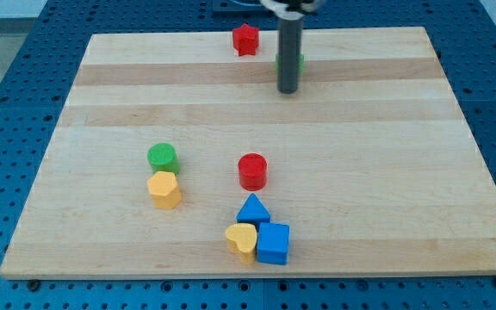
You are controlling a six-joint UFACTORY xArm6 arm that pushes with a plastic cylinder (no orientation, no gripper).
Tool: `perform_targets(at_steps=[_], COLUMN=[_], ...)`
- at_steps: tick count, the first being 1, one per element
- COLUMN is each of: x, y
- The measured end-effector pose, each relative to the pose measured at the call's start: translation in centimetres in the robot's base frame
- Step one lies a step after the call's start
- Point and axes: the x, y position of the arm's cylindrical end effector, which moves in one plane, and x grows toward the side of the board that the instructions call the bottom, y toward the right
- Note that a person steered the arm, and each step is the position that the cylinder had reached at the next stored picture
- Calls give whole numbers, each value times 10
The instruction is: Push the green star up to the center top
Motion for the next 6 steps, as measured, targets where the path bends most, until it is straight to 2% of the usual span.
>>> perform_targets(at_steps=[2, 3, 4, 5, 6], x=[-70, -63, -26, -27, -55], y=[13, 17, 13, -11, -11])
